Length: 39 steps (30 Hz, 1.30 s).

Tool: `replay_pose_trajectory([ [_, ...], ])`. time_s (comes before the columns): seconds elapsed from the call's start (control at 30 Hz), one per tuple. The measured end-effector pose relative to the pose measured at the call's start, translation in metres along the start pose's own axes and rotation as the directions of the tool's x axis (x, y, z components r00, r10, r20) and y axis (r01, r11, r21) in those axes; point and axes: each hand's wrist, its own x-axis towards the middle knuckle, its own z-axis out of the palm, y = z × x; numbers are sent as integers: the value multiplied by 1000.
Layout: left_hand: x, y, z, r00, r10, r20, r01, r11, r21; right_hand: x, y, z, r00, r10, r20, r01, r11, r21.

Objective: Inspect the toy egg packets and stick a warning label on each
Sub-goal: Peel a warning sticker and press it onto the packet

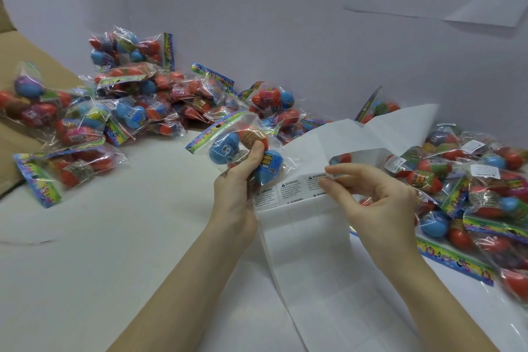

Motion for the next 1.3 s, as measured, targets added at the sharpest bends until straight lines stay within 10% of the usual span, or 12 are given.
replay_pose_trajectory([
  [0.57, 0, -5, 0, 996, -3, -90, -1, 999, -40, -6, 2, 6, 974, -193, -117, 164, 962, -217],
  [0.93, 3, -3, -1, 977, 45, -208, -37, 998, 46, -2, 2, 2, 960, -274, 62, 279, 905, -321],
  [1.1, 1, 7, -6, 982, 110, -152, -91, 988, 125, -1, -4, -4, 984, -175, -15, 173, 981, -88],
  [1.3, -7, 14, -3, 960, 275, 41, -278, 939, 204, 0, 4, -1, 965, -244, -94, 205, 929, -307],
])
